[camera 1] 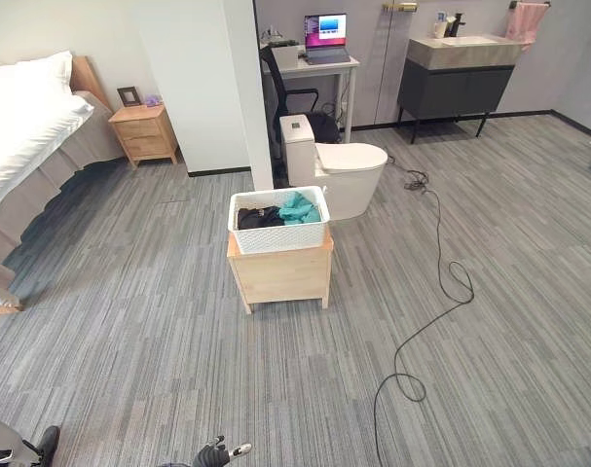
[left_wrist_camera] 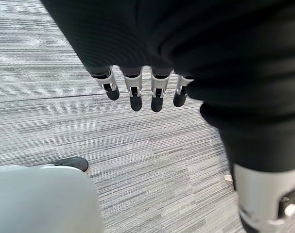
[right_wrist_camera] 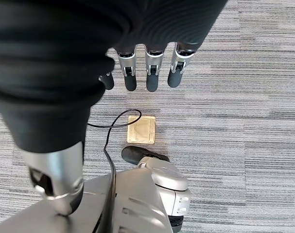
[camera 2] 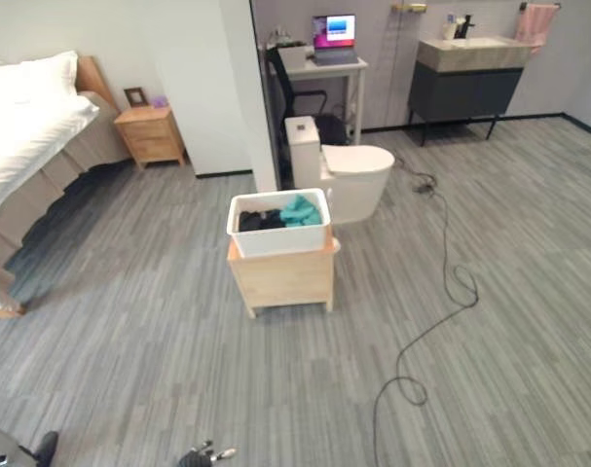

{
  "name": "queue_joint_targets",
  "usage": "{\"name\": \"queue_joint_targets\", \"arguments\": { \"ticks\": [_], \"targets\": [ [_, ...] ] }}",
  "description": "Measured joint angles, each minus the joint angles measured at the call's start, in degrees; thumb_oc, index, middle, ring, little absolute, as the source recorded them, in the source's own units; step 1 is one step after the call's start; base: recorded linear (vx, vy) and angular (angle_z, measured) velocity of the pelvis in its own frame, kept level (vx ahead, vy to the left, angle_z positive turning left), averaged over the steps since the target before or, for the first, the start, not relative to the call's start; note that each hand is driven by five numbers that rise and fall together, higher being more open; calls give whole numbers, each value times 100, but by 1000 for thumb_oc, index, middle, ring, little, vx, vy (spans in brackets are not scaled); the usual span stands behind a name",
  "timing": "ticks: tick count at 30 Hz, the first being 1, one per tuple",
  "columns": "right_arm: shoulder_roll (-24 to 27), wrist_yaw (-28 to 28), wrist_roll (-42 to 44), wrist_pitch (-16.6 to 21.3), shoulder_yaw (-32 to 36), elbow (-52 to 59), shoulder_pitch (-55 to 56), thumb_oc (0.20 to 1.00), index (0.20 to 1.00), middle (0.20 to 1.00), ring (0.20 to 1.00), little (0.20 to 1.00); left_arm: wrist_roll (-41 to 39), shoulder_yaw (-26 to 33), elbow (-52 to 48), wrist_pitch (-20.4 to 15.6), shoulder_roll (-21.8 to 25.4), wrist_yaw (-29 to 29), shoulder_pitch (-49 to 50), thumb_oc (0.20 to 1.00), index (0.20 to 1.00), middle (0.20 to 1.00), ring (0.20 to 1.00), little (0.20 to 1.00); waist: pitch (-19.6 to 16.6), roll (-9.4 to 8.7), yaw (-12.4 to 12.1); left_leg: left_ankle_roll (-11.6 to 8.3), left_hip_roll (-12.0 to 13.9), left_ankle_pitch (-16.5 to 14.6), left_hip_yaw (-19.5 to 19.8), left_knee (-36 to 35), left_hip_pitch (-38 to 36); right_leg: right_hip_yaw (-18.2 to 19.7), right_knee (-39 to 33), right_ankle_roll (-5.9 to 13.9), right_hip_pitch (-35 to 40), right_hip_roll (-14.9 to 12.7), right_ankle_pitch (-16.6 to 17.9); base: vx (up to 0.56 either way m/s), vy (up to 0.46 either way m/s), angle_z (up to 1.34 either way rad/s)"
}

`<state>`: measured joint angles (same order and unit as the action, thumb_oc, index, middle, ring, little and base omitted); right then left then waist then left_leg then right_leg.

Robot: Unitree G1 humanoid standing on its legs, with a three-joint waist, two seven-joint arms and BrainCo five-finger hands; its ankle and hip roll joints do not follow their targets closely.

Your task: Grab the laundry basket,head to the washer,open it,put in the laundry and shut it.

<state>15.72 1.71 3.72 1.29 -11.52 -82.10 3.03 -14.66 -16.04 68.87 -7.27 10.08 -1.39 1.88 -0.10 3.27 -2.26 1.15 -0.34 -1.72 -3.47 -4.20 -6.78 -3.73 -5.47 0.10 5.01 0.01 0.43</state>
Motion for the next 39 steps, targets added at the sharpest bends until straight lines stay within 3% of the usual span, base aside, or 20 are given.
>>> {"name": "queue_joint_targets", "arguments": {
  "ticks": [5,7,10,12,14,16,18,20,23,24,25,28,29,31,32,33,34,36,37,39],
  "targets": [
    [5,8,1,-2,-150,5,-86,1000,1000,1000,1000,1000,-6,105,174,11,1,-10,27,1000,1000,1000,1000,1000,59,-23,3,-141,32,-17,64,189,122,-24,-1,-39,-1,47,-35,-37,-175,5],
    [-64,7,2,20,-287,12,-183,1000,1000,1000,1000,1000,-54,211,248,38,98,-5,-65,1000,1000,1000,1000,1000,277,-251,-46,-331,-42,-58,123,1086,584,-27,36,-157,-20,-19,4,-166,-158,8],
    [-94,5,1,12,-469,34,-445,1000,1000,1000,1000,1000,-97,247,279,61,266,8,-395,1000,1000,1000,1000,1000,715,-472,-86,-672,-2,3,147,3257,1911,-193,343,-350,-252,-125,13,-27,-107,24],
    [-87,-5,1,16,-580,44,-502,1000,1000,1000,1000,1000,-132,341,340,116,259,35,-391,1000,1000,1000,1000,1000,843,-498,-76,-643,391,329,136,3816,2440,-293,319,-536,-256,-37,-56,172,-26,25],
    [-62,-6,-1,-7,-643,3,-575,1000,1000,1000,1000,1000,-238,395,395,120,260,43,-418,1000,1000,1000,1000,1000,893,-524,-148,-630,498,339,-35,2436,2263,-287,279,-526,-267,-92,-67,187,50,16],
    [45,-8,-2,3,-647,35,-636,1000,1000,1000,1000,1000,-284,397,436,126,180,43,-401,1000,1000,1000,1000,1000,945,-383,-186,-834,649,516,-50,897,2008,-289,170,-519,-179,-66,-64,323,103,6],
    [49,-15,1,3,-644,48,-680,1000,1000,1000,1000,1000,-283,407,578,123,112,59,-452,1000,1000,1000,1000,1000,928,-305,-218,-997,793,651,-277,9,1942,-289,72,-518,-158,6,-64,292,106,10],
    [0,-13,2,3,-642,56,-725,1000,1000,1000,1000,1000,-287,418,648,124,81,87,-525,1000,1000,1000,1000,1000,939,-284,-412,-1016,927,757,-523,-39,1963,-246,-3,-506,-98,19,-72,351,159,-18],
    [-42,-3,0,16,-647,41,-693,1000,1000,1000,1000,1000,-273,496,771,161,73,87,-431,1000,1000,1000,1000,1000,705,-342,-479,-997,900,743,-526,341,1729,-93,0,-287,-32,-121,-209,321,162,-43],
    [-46,2,0,15,-656,33,-661,1000,1000,1000,1000,1000,-271,493,775,165,69,86,-430,1000,1000,1000,1000,1000,646,-364,-479,-958,852,717,-505,442,1656,-53,39,-240,-24,-196,-238,338,187,-32],
    [-13,15,0,12,-674,-20,-544,1000,1000,1000,1000,1000,-258,434,747,153,21,90,-349,1000,1000,1000,1000,1000,476,-252,-485,-593,842,777,-608,372,1452,7,121,17,-102,-271,-367,316,197,-32],
    [-142,9,4,8,-646,10,-534,1000,1000,1000,1000,1000,-211,438,740,164,283,104,-385,1000,1000,1000,1000,1000,389,-606,-466,-243,471,458,-827,476,1363,-28,694,253,-201,-737,-705,221,162,-22],
    [-153,66,8,10,-608,48,-447,1000,1000,1000,1000,1000,-193,420,668,168,395,115,-483,1000,1000,1000,1000,1000,291,-788,-446,-92,222,249,-865,596,1328,-3,1241,581,-359,-970,-871,300,300,1],
    [-95,89,12,15,-585,39,-479,1000,1000,1000,1000,1000,-50,319,480,157,411,114,-634,1000,1000,1000,1000,1000,280,-774,-414,26,47,148,-834,606,1253,20,2236,772,-783,-1116,-1017,183,223,16],
    [-95,88,13,16,-583,41,-480,1000,1000,1000,1000,1000,-48,320,472,157,410,114,-639,1000,1000,1000,1000,1000,282,-774,-412,31,41,145,-829,605,1252,26,2267,780,-792,-1118,-1021,165,237,31],
    [42,88,11,14,-599,109,-637,1000,1000,1000,1000,1000,5,274,278,155,377,105,-708,1000,1000,1000,1000,1000,339,-693,-285,164,-52,85,-782,621,1205,315,3826,973,-1604,-1251,-825,166,237,17],
    [62,71,20,11,-579,184,-651,1000,1000,1000,1000,1000,5,98,118,158,386,106,-718,1000,1000,1000,1000,1000,391,-681,-230,257,-103,14,-786,596,1096,358,4236,1079,-1755,-1325,-640,211,230,13],
    [166,50,23,8,-531,314,-702,1000,1000,1000,1000,1000,10,-152,-21,160,422,95,-672,1000,1000,1000,1000,1000,523,-602,-189,326,-158,-26,-804,600,936,172,4820,1011,-1896,-1525,-532,313,134,-4],
    [214,19,36,9,-506,398,-709,1000,1000,1000,1000,1000,7,-244,-50,167,436,106,-690,1000,1000,1000,1000,1000,598,-541,-151,596,-196,-271,-822,562,770,-53,5068,855,-2109,-1589,-514,343,72,-17],
    [296,-5,36,14,-490,589,-673,1000,1000,1000,1000,1000,8,-276,-27,252,416,103,-685,1000,1000,1000,1000,1000,749,-389,-63,603,-128,-399,-804,544,527,-441,4508,519,-2128,-1456,-715,318,-29,-17]
  ]
}}
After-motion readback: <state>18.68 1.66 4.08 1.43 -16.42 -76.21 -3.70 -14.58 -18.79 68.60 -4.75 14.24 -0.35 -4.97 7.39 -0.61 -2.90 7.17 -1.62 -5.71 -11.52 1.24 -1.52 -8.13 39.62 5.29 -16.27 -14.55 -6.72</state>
